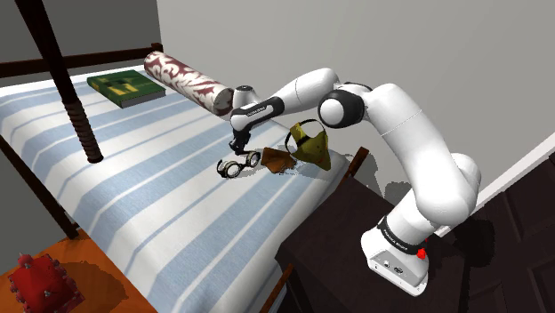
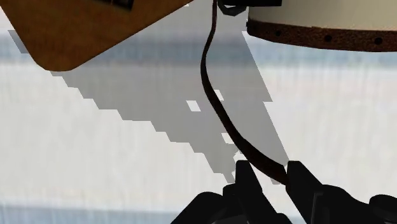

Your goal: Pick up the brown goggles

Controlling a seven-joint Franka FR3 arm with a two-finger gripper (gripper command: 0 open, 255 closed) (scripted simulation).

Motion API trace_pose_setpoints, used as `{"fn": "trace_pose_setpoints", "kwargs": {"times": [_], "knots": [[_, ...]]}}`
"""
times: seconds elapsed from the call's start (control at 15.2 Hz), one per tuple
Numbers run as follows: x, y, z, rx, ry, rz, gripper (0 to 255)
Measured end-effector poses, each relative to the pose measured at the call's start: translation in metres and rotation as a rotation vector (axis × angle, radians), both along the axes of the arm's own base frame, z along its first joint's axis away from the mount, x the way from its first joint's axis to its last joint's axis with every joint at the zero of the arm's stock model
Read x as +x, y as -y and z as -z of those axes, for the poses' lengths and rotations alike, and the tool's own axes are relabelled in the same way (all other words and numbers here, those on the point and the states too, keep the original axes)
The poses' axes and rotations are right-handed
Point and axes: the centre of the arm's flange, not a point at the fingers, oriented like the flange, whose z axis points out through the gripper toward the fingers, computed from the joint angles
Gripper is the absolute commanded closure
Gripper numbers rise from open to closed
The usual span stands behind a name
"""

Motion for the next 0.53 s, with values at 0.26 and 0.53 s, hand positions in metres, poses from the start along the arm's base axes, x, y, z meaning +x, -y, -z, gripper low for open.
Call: {"fn": "trace_pose_setpoints", "kwargs": {"times": [0.26,0.53], "knots": [[0.000,0.000,-0.005,0.000,-0.001,0.000,255],[-0.001,0.000,-0.026,0.001,-0.001,0.000,255]]}}
